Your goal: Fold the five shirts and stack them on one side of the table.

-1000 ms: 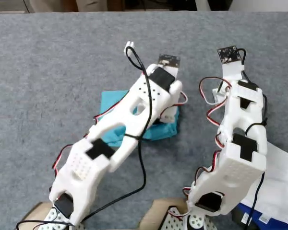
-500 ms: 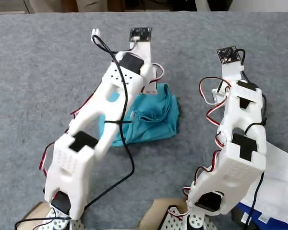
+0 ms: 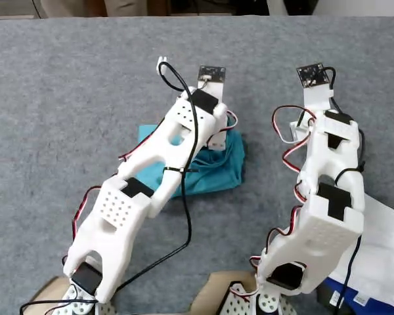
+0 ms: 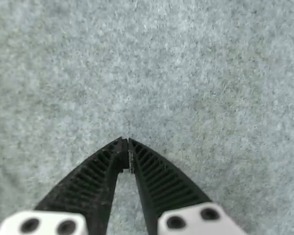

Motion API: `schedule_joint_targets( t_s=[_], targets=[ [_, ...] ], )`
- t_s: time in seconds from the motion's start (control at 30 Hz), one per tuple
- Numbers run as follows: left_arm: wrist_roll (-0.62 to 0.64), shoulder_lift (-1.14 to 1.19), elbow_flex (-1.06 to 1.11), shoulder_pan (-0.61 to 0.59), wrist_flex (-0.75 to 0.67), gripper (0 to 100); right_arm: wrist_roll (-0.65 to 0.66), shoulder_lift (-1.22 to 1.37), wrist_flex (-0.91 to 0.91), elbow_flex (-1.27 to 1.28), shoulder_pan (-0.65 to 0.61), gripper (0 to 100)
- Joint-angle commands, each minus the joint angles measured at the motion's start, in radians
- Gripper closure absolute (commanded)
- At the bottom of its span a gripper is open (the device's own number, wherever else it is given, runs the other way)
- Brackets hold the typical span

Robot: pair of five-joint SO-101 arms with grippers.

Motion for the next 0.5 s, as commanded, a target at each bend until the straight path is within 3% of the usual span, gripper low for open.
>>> schedule_joint_targets(
  t_s=[0.0, 0.2, 0.47],
  targets=[
    [-0.008, -0.015, -0.081, 0.005, 0.092, 98, 0.0, -0.005, 0.003, -0.053, 0.01, 99.4],
    [-0.044, -0.01, -0.16, 0.023, 0.236, 98, 0.0, -0.005, 0.003, -0.053, 0.01, 99.4],
    [-0.046, -0.008, -0.153, 0.106, 0.261, 98, 0.0, -0.005, 0.003, -0.053, 0.01, 99.4]
  ],
)
